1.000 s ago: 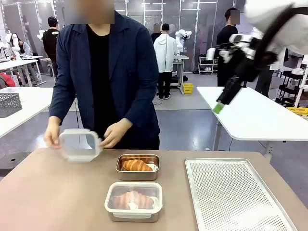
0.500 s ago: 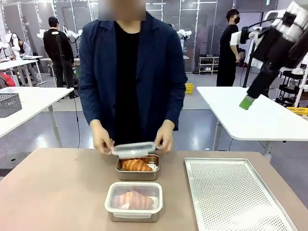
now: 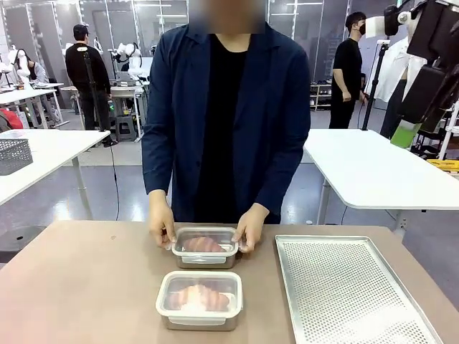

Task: Place the bread into the airtight container.
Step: Pick up a Butter Roll and place it into an empty Airtight Container.

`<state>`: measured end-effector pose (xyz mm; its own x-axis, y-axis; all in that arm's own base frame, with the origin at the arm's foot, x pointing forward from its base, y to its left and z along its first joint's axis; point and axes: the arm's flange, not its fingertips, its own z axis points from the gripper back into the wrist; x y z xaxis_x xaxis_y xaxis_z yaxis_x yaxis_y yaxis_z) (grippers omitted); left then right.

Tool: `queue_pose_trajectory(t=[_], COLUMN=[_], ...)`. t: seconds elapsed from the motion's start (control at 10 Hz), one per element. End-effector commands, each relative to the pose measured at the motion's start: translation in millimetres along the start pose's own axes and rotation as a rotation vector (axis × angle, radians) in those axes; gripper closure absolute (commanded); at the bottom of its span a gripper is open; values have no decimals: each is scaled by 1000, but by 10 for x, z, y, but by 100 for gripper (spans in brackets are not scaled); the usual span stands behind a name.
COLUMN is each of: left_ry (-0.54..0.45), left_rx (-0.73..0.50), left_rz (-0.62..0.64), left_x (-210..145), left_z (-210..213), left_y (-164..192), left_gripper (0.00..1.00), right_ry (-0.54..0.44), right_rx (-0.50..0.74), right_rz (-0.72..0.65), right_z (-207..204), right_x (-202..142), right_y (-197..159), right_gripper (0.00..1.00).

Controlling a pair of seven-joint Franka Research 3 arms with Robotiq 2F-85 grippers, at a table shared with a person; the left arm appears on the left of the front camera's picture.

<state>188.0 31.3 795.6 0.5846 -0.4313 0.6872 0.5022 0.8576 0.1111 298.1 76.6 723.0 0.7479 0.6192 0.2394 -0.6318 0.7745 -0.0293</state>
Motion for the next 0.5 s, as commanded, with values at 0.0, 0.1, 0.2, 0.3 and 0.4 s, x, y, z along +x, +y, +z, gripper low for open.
queue_pose_trajectory(t=[0.0,0.1,0.2,0.3,0.4], left_ry=[-3,-3,-3,-3,-3], left_rx=[-1,-1,-1,-1,-1], left_rz=[-2,-2,-2,-2,-2], left_x=[17,17,17,17,17], left_z=[22,22,22,22,22], left_y=[5,5,5,5,5], left_gripper=[0,0,0,0,0], right_ry=[10,10,10,10,10], right_rx=[-1,-1,-1,-1,-1], right_rz=[25,25,25,25,25], right_z=[3,3,3,3,3], right_x=[27,27,27,27,27], right_y=[-22,-22,-22,-22,-22], right_gripper=[0,0,0,0,0])
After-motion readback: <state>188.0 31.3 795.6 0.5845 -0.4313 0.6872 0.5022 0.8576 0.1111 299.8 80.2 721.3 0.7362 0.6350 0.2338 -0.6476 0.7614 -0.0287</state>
